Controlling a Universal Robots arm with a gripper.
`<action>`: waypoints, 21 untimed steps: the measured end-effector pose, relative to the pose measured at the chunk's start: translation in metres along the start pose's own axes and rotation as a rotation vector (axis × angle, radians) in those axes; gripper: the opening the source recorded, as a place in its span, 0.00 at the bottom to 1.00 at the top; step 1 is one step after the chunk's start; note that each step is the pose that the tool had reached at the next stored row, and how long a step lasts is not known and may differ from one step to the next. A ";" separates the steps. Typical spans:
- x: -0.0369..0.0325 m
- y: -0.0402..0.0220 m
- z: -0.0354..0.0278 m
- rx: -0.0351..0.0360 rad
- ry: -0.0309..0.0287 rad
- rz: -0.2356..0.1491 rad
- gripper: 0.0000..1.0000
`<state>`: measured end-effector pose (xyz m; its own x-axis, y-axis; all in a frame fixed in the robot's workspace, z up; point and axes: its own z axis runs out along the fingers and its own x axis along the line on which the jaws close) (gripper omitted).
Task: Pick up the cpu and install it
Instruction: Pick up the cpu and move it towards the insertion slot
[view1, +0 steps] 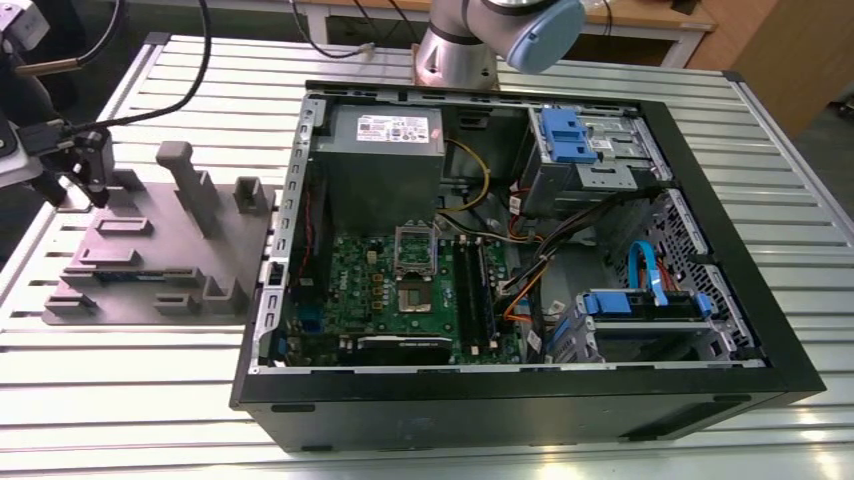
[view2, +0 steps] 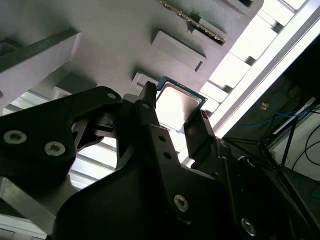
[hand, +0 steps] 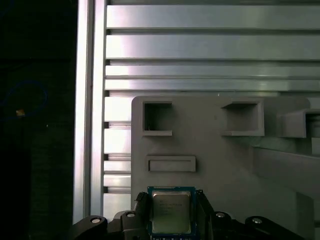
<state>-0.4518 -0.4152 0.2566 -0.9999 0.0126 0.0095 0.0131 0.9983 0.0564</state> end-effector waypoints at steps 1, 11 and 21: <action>0.0000 0.0001 -0.0017 0.0000 -0.0001 0.000 0.47; 0.0002 0.0013 -0.0220 -0.0001 -0.0001 0.000 0.47; 0.0005 0.0033 -0.0563 -0.0001 -0.0001 0.000 0.47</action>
<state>-0.4518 -0.4151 0.3130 -0.9999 0.0125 0.0094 0.0131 0.9983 0.0564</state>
